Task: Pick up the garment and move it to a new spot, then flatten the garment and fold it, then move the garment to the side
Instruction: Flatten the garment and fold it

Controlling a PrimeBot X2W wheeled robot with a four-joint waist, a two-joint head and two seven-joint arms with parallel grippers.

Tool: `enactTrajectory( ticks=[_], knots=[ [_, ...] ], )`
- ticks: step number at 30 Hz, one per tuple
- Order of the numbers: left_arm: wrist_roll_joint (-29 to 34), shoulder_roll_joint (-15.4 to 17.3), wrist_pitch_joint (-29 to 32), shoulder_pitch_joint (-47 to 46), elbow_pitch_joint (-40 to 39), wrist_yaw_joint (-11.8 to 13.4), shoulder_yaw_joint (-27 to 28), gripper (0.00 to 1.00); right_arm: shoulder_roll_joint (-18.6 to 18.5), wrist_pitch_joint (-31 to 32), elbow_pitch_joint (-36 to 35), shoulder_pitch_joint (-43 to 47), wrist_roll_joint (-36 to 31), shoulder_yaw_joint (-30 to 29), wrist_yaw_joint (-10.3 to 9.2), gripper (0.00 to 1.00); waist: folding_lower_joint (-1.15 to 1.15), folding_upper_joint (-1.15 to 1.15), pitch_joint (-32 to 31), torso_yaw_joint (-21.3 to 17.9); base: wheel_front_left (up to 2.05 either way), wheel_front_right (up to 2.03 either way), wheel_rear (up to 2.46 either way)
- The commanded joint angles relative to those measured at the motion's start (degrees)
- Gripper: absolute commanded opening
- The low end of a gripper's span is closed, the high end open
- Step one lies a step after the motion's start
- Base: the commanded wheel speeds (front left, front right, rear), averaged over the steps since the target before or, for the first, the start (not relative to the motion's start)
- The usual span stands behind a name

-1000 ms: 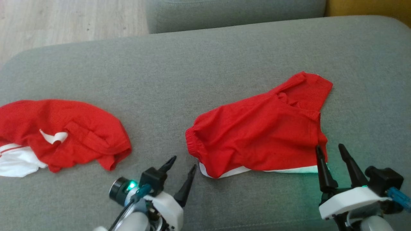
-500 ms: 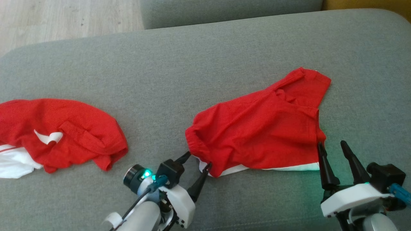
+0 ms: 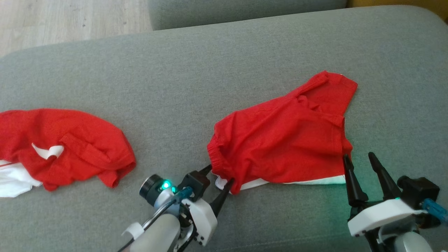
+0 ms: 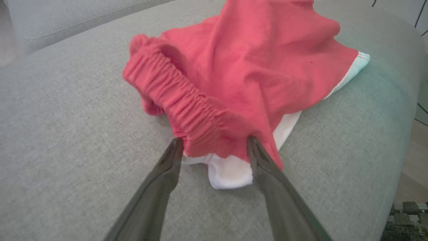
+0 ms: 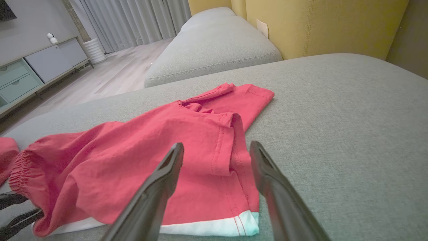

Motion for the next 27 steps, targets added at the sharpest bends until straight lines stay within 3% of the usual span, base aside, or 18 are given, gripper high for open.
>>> enactTrajectory(
  ticks=[1,27],
  knots=[
    [-0.6,0.1,-0.7,-3.0,-1.0,0.4,1.3,1.0,-0.6,0.2,-2.1,-2.3,-0.4,1.3,-0.05,1.0,0.0,0.0,0.0,-0.1,0.0,0.0,0.0],
    [1.2,3.5,-0.7,-6.9,2.7,-1.7,-0.6,1.0,-0.6,0.6,-1.2,-2.7,-0.8,1.7,-0.05,1.0,0.0,0.0,0.4,-0.4,0.0,0.0,0.0]
  ],
)
